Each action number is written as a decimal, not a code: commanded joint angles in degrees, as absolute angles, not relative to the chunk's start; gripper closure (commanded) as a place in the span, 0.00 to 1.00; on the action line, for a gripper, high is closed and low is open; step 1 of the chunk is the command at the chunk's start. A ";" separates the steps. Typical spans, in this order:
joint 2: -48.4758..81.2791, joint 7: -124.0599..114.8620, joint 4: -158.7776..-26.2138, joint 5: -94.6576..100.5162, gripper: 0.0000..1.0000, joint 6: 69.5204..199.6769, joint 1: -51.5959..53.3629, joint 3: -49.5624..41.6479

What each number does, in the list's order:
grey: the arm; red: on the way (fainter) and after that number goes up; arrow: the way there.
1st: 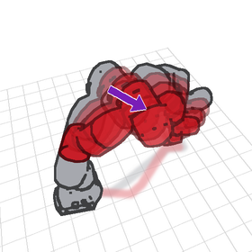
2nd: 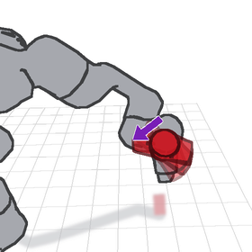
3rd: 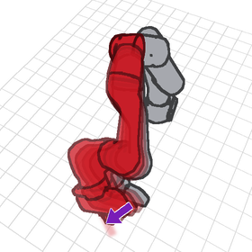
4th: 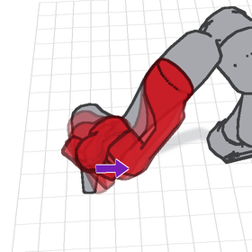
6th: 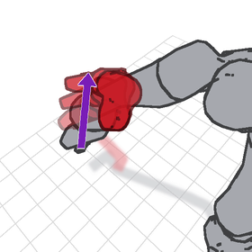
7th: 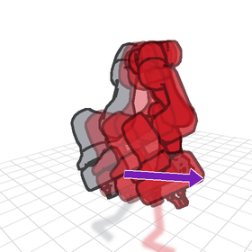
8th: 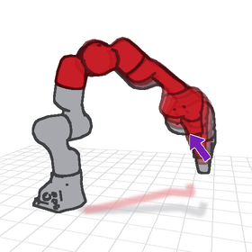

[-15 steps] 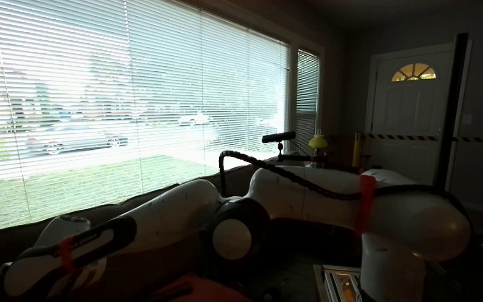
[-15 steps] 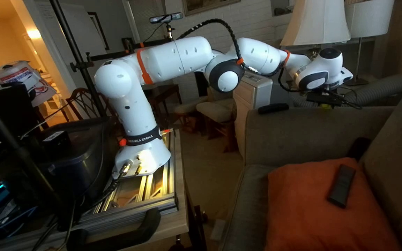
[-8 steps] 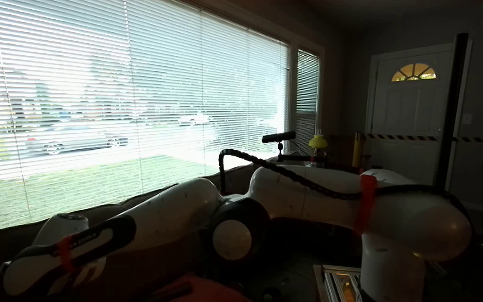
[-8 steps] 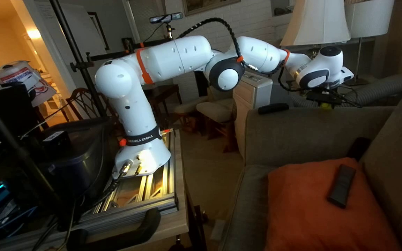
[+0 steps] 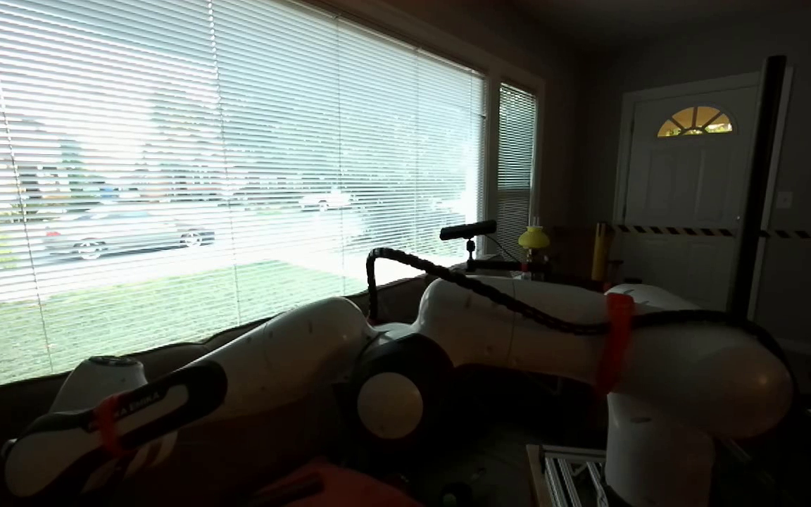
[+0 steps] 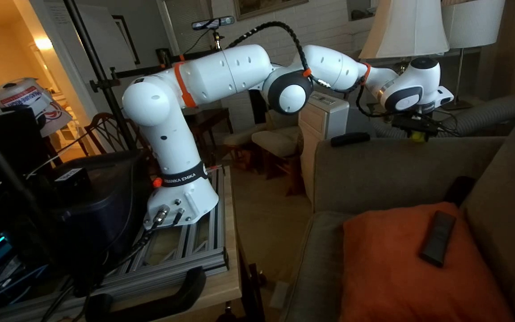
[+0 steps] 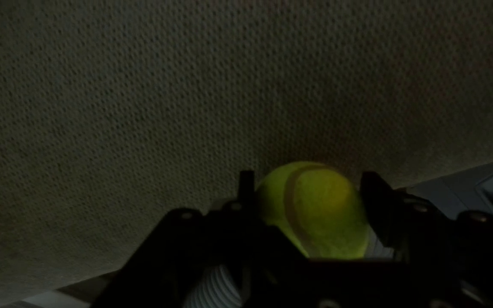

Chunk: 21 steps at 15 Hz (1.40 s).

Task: Pick the tennis ball up and place it on the left armrest of the couch

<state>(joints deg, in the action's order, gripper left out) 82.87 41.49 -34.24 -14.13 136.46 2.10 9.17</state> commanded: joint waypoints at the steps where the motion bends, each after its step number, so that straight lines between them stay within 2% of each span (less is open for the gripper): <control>1: 81.68 38.79 -34.93 -13.32 0.62 133.86 2.69 7.55; 11: 81.88 37.37 -34.79 -13.68 0.62 132.23 2.87 7.62; 12: 81.88 37.26 -34.81 -13.72 0.51 132.12 2.85 7.66; 13: 81.85 37.15 -34.82 -13.74 0.12 131.98 2.84 7.69; 14: 81.86 37.01 -34.82 -13.75 0.12 131.88 2.83 7.71; 16: 81.89 36.83 -34.73 -13.75 0.01 131.36 2.83 7.75; 21: 82.01 36.81 -34.44 -13.73 0.00 130.44 2.86 7.78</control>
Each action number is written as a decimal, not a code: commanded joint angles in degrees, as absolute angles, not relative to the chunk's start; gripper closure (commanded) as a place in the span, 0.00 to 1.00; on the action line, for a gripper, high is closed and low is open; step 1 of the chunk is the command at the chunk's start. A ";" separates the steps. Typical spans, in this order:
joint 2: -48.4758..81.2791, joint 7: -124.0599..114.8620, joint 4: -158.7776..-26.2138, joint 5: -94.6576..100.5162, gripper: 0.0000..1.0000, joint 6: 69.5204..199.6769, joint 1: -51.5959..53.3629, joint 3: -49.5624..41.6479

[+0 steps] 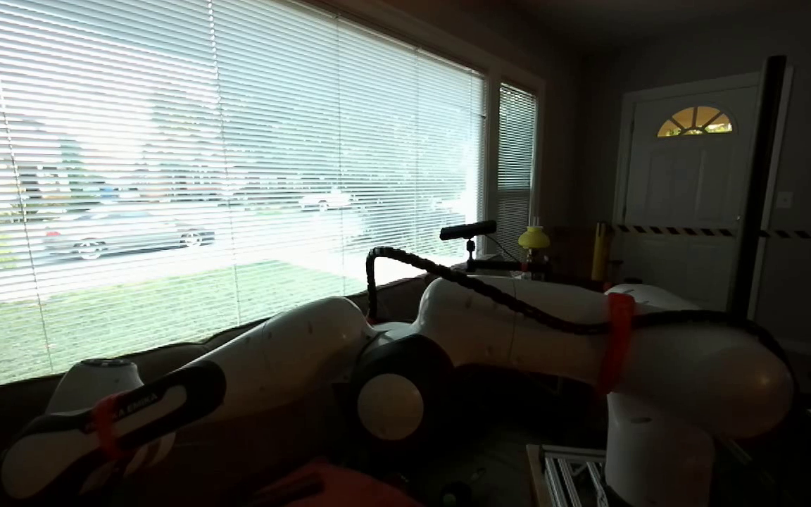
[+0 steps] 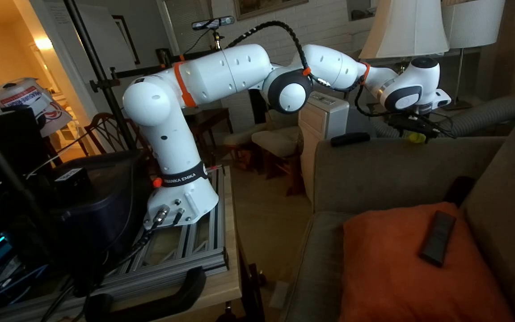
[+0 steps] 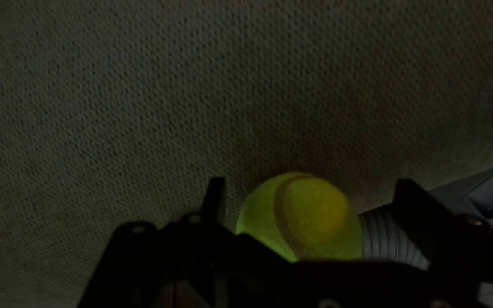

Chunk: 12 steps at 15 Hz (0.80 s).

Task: Pick the tennis ball up and place it on the left armrest of the couch

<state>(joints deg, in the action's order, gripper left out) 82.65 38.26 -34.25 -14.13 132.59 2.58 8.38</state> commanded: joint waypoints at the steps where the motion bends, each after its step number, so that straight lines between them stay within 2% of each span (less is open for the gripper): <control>1: 81.98 36.77 -34.43 -13.70 0.00 130.36 2.86 7.74; 12: 79.38 36.57 -34.08 -12.91 0.00 129.63 3.20 6.53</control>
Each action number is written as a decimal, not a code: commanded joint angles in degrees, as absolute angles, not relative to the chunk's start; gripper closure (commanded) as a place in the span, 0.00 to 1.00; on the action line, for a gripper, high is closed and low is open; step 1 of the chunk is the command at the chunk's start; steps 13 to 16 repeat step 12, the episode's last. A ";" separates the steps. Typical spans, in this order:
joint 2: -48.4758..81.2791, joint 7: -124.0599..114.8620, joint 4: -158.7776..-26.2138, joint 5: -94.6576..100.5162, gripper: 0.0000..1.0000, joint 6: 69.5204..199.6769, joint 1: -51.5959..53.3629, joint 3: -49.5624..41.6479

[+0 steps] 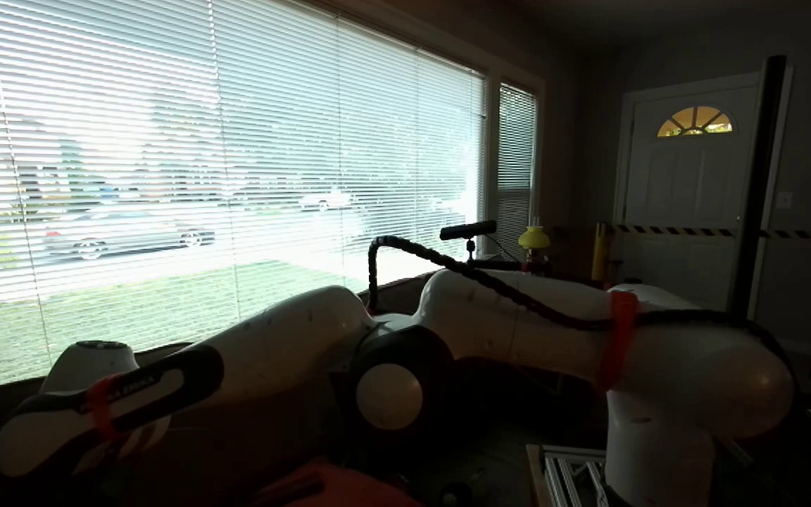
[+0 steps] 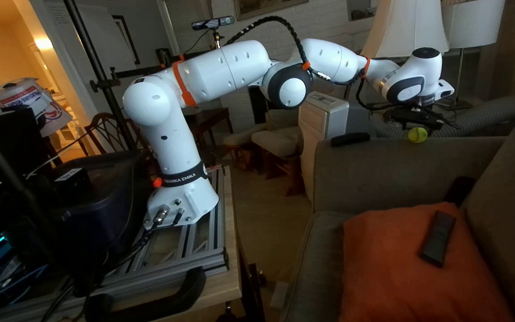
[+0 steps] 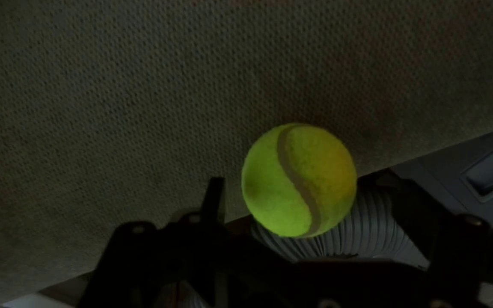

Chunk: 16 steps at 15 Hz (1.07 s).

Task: Pick the tennis ball up and place it on the left armrest of the couch

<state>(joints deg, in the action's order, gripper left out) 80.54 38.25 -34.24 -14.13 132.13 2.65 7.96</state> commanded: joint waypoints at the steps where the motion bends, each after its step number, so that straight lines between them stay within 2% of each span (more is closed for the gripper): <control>1: 79.14 36.82 -33.84 -12.87 0.00 129.88 3.33 6.31; 6: 78.72 40.91 -31.20 -13.80 0.00 132.93 3.81 7.46; 10: 79.71 48.93 -27.78 -17.68 0.00 138.08 3.08 13.98; 11: 78.29 44.73 -30.22 -15.41 0.00 136.06 3.48 10.92; 16: 78.16 45.28 -30.01 -15.51 0.00 136.39 3.47 11.56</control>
